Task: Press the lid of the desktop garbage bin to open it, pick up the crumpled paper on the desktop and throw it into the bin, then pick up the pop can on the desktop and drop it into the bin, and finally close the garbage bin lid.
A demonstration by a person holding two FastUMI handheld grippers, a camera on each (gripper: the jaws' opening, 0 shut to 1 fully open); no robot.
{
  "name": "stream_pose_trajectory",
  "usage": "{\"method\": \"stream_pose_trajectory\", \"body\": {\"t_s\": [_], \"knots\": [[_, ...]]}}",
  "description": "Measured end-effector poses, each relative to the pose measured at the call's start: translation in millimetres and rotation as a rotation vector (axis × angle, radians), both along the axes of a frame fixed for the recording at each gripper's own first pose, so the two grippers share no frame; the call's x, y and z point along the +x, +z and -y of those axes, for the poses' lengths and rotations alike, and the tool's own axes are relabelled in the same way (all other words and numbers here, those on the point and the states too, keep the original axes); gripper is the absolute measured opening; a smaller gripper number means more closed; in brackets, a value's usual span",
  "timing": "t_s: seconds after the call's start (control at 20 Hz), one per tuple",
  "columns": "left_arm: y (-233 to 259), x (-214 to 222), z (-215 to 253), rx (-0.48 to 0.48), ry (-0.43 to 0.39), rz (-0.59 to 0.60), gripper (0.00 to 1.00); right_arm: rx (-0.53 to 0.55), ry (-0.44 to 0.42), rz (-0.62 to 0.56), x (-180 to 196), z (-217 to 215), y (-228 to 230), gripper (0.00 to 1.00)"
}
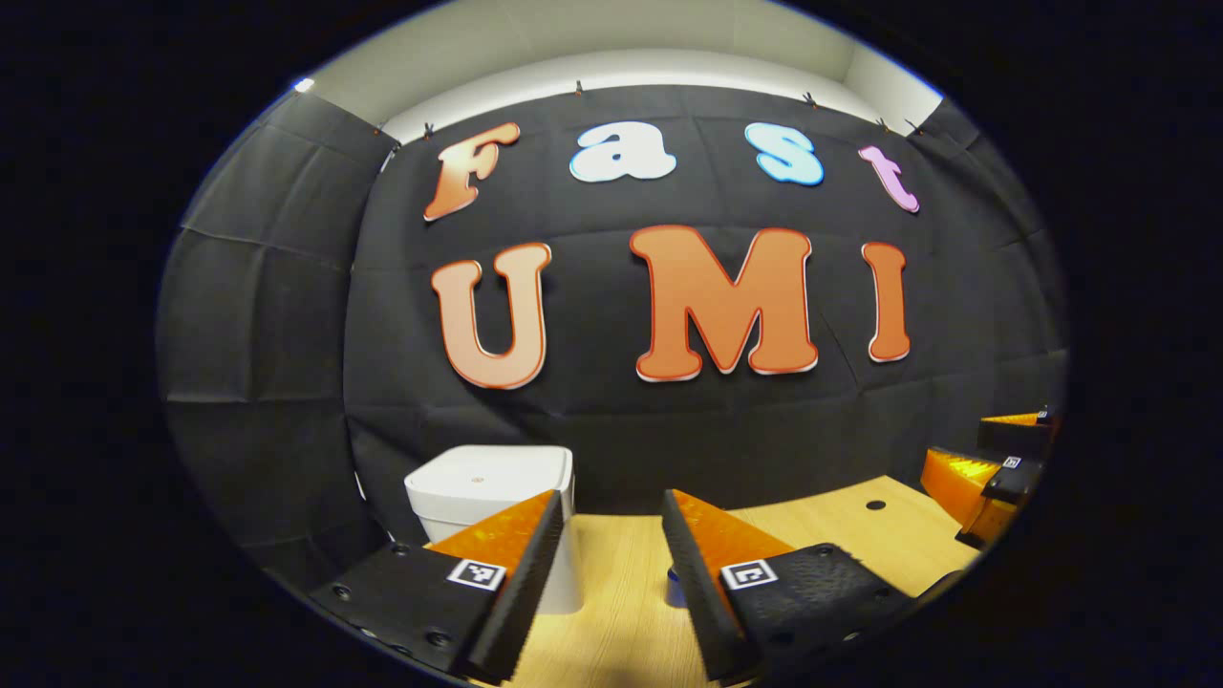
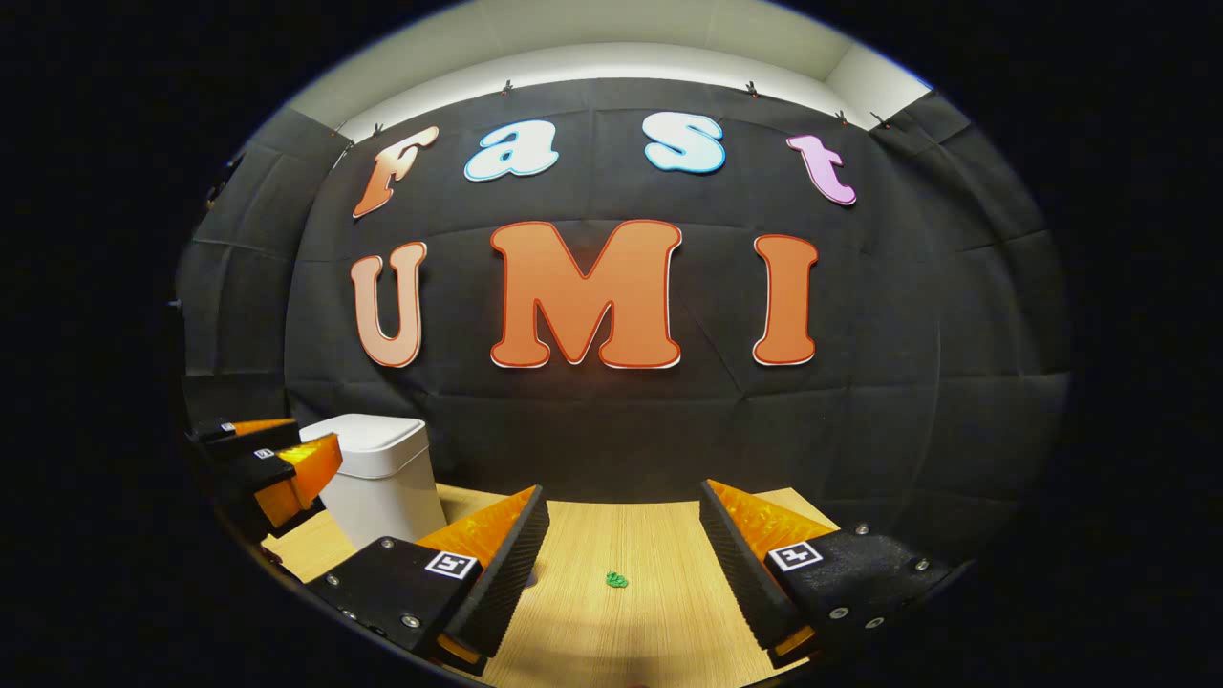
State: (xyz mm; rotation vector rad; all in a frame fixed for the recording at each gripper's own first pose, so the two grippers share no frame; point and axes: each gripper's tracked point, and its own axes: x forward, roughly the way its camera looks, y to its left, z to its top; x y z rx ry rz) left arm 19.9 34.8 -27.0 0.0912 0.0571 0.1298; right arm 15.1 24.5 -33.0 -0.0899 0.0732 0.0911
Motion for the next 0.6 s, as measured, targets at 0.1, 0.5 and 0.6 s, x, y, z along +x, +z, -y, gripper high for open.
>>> {"method": "stream_pose_trajectory", "body": {"t_s": [0.1, 0.5, 0.6], "knots": [[-5.4, 3.3, -18.9, -0.005, 0.043, -0.022, 0.50, 0.000, 0.005, 0.000, 1.2, -2.7, -0.5, 0.94], [24.3, 46.5, -117.6, -0.163, 0.110, -0.024, 0.00, 0.003, -0.030, 0.012, 10.1, 4.9, 3.4, 0.94], [27.8, 73.0, -144.0, -0.141, 0.089, -0.038, 0.00, 0.000, -0.040, 0.006, 11.3, 6.6, 0.8, 0.94]]}}
